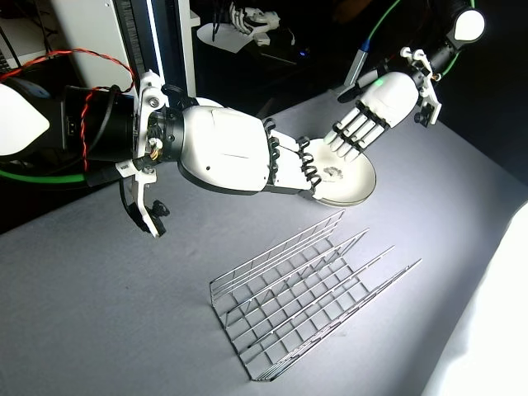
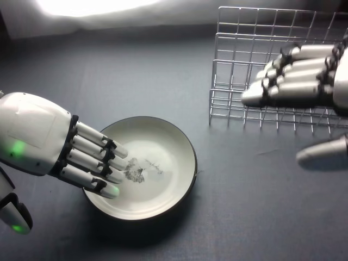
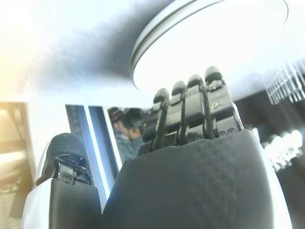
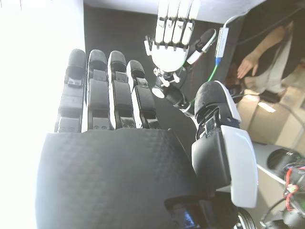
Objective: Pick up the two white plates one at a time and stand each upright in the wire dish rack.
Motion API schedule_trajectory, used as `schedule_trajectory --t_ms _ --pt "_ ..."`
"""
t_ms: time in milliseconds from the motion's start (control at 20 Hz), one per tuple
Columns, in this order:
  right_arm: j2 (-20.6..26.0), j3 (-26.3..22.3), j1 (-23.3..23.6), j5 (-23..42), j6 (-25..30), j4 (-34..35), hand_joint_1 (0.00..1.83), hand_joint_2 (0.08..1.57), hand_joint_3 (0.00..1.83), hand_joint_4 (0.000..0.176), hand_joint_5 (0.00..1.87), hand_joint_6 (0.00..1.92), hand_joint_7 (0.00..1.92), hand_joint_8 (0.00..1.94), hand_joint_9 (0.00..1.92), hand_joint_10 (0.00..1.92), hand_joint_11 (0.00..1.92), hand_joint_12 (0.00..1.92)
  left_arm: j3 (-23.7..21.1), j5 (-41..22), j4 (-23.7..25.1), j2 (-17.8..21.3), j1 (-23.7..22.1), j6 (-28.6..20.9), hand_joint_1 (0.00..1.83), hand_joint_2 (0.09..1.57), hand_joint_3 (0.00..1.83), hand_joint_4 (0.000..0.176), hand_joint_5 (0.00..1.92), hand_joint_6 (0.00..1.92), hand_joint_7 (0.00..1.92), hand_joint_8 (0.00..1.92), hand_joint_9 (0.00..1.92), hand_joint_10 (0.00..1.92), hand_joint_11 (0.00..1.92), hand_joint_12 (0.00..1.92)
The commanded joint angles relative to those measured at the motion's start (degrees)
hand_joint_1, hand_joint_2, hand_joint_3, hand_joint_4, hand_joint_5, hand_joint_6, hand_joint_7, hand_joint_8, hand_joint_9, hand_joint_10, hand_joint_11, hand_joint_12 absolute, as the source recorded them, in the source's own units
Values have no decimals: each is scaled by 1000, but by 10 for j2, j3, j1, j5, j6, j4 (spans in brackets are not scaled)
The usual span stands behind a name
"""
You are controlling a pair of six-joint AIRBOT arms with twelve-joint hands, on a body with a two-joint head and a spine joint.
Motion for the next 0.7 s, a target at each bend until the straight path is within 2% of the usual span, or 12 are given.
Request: schedule_trajectory --t_ms 0,200,350,500,650 --pt "-5 10 11 53 1 7 3 1275 0 0 136 0 184 1 169 1 0 413 6 -23 -35 -3 -3 1 0 1136 14 0 0 0 0 0 0 0 0 0" --pt "-41 58 56 65 1 -100 39 1272 0 0 152 5 196 5 176 5 0 417 32 -30 -30 -19 3 6 0 1136 12 0 0 0 0 0 0 0 0 0" --pt "-49 65 84 83 2 -146 54 1268 0 0 175 4 216 3 202 6 0 510 50 -30 -29 -29 6 6 0 1144 14 0 0 0 0 0 0 0 0 0" --pt "-48 61 92 83 7 -154 14 1269 0 0 163 0 166 0 149 0 0 448 60 -30 -27 -31 8 6 0 1095 0 0 0 0 0 0 0 0 0 0" --pt "-36 44 97 81 11 -156 52 1258 0 0 201 8 193 6 181 8 0 514 70 -32 -27 -31 10 6 0 1109 0 0 0 0 0 0 0 0 0 0"
